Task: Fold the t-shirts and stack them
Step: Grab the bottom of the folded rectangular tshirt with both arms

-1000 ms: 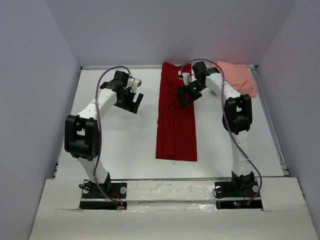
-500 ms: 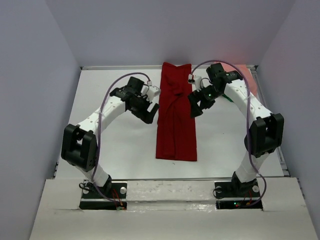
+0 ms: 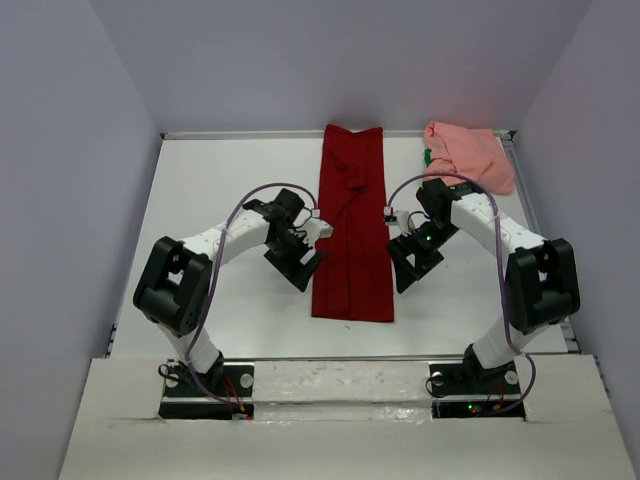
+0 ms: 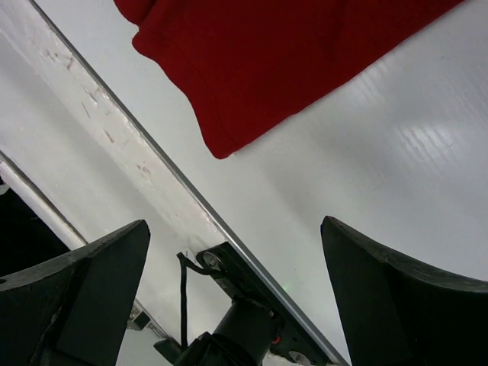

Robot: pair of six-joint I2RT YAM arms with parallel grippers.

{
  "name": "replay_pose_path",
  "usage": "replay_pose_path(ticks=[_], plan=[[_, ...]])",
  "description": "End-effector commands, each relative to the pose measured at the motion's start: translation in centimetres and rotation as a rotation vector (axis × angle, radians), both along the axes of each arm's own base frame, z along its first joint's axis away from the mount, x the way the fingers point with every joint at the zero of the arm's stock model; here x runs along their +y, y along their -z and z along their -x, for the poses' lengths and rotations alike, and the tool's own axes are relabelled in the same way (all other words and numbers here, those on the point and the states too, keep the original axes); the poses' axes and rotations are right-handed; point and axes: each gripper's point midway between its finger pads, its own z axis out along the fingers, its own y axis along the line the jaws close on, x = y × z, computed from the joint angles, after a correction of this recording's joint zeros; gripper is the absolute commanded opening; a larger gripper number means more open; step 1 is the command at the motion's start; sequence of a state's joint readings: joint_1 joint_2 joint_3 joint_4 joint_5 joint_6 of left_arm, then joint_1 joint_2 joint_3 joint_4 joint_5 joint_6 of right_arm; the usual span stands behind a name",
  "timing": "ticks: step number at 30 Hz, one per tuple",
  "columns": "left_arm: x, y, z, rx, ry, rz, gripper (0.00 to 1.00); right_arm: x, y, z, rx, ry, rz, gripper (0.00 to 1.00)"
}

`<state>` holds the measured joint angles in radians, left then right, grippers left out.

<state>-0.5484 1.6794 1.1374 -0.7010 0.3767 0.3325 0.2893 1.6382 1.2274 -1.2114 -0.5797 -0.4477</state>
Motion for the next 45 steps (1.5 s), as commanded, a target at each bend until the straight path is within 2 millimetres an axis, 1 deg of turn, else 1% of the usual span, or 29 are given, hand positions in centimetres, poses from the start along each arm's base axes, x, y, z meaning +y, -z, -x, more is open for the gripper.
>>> replay_pose_path(ticks=[1,2,3,4,5,7,11,17,22,27,35,37,41,45], plan=[[-0.9,-0.6,1.1,0.06,0.058,0.046,0.88,0.0,-0.2,-0.6,-0.029,-0.032,0.004,1.0],[-1.2,-0.5,1.4,0.083,0.07,0.049,0.87,0.1,0.0,-0.7,-0.021,-0.034,-0.002,1.0],[-1.6,-0.1,1.9,0.13,0.084,0.042,0.86,0.2,0.7,-0.9,-0.001,-0.041,-0.001,1.0],[-1.8,0.2,2.1,0.152,0.091,0.037,0.82,0.3,1.0,-1.1,0.007,-0.039,0.0,1.0],[-2.0,0.8,2.3,0.184,0.097,0.032,0.77,0.6,1.8,-1.2,0.043,-0.031,-0.001,1.0],[-2.6,0.8,2.2,0.184,0.114,0.029,0.77,1.1,2.1,-1.6,0.065,-0.026,-0.023,1.0],[-3.0,1.2,2.3,0.202,0.129,0.018,0.77,2.4,2.5,-2.8,0.09,-0.007,-0.073,1.0],[-3.0,1.5,2.7,0.219,0.147,0.01,0.77,3.1,3.0,-3.1,0.131,-0.002,-0.102,1.0],[-3.6,1.0,3.0,0.237,0.166,0.029,0.78,3.8,2.9,-2.4,0.191,-0.006,-0.15,1.0],[-3.4,1.4,4.1,0.272,0.197,-0.008,0.78,3.6,3.5,-1.3,0.245,-0.008,-0.147,1.0],[-3.7,1.1,4.1,0.284,0.229,-0.031,0.77,3.7,4.0,-0.3,0.3,0.0,-0.164,1.0],[-3.6,1.7,4.6,0.291,0.251,-0.05,0.77,4.0,4.0,0.1,0.33,0.007,-0.188,1.0],[-3.5,2.6,5.3,0.304,0.271,-0.069,0.77,4.0,4.4,0.6,0.354,0.009,-0.191,1.0],[-3.5,3.2,5.7,0.317,0.277,-0.077,0.77,4.1,4.5,0.5,0.359,0.012,-0.194,1.0]])
